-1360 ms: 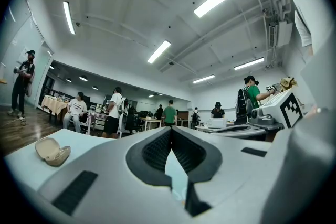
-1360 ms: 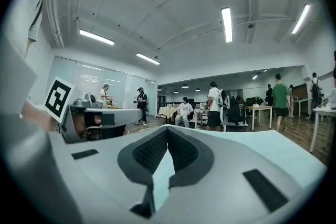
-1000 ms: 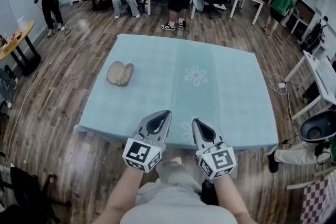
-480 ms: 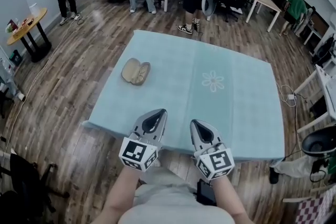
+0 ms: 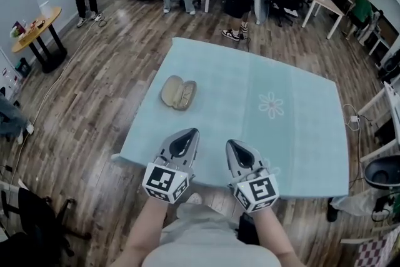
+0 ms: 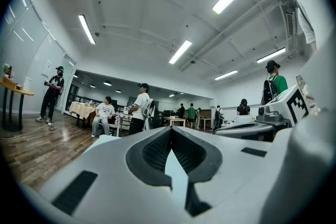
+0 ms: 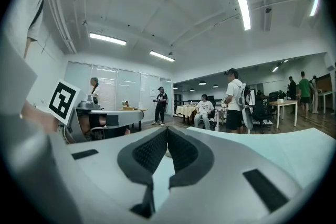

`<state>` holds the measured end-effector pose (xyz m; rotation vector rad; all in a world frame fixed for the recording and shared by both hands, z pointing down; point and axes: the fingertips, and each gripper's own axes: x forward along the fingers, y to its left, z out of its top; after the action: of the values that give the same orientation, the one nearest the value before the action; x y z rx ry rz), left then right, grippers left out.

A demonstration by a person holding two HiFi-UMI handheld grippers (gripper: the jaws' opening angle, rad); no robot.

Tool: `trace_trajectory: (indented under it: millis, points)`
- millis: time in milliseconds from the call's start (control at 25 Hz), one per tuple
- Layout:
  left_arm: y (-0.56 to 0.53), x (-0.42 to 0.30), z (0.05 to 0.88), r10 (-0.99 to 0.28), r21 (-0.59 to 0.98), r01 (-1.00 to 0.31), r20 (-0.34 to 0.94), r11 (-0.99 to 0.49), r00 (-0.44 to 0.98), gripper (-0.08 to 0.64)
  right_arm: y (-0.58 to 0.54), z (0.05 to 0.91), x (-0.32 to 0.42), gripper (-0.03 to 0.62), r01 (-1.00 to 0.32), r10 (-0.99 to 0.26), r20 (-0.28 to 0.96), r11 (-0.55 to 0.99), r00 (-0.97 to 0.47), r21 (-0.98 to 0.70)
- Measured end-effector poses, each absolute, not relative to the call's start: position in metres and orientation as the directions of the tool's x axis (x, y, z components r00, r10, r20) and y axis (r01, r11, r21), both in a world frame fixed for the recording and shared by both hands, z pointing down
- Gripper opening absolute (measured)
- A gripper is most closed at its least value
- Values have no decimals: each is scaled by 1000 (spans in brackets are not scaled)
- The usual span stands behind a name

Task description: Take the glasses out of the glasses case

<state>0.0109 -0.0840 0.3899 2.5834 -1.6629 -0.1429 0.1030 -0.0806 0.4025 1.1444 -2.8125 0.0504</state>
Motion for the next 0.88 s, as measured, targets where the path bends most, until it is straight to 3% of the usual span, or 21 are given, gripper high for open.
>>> trace_trajectory:
  millis: [880]
  points:
    - [-144, -58, 393, -882, 101, -877, -14, -469, 470, 8, -141, 405, 17, 8, -710, -703, 137, 704, -698, -2]
